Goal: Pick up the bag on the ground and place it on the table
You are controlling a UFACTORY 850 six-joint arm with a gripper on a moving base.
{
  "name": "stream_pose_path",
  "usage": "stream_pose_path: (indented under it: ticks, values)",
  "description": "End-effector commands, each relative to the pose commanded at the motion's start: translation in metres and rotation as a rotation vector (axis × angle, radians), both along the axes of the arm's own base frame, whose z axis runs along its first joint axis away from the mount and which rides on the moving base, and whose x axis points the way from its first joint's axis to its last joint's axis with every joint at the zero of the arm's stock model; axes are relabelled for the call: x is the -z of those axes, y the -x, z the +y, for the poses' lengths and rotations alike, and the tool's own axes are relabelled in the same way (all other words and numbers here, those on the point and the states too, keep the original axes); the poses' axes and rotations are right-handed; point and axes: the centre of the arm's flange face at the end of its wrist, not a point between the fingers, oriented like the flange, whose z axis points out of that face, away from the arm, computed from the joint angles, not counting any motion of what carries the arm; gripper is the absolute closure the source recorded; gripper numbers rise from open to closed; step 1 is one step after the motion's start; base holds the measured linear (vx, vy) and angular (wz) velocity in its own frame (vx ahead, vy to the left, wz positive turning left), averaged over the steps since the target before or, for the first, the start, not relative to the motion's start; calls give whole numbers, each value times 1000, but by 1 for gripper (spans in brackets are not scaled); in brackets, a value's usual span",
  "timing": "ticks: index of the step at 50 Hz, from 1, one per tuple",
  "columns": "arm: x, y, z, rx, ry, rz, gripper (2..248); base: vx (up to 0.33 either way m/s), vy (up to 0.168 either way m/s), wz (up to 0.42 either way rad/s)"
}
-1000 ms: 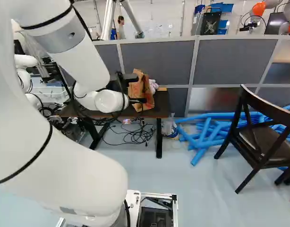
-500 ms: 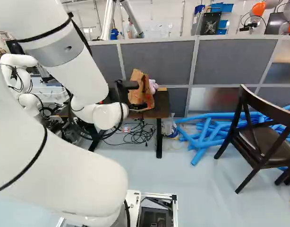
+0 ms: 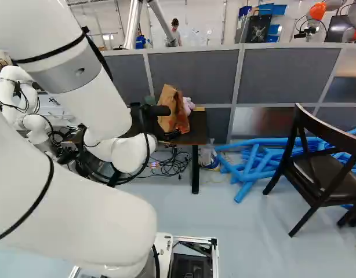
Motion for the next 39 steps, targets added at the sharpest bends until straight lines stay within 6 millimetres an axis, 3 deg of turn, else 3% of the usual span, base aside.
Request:
stream_pose_path:
  ticks: [39]
  values:
    - [4, 8, -1, 5, -5, -18, 3, 0, 0, 0]
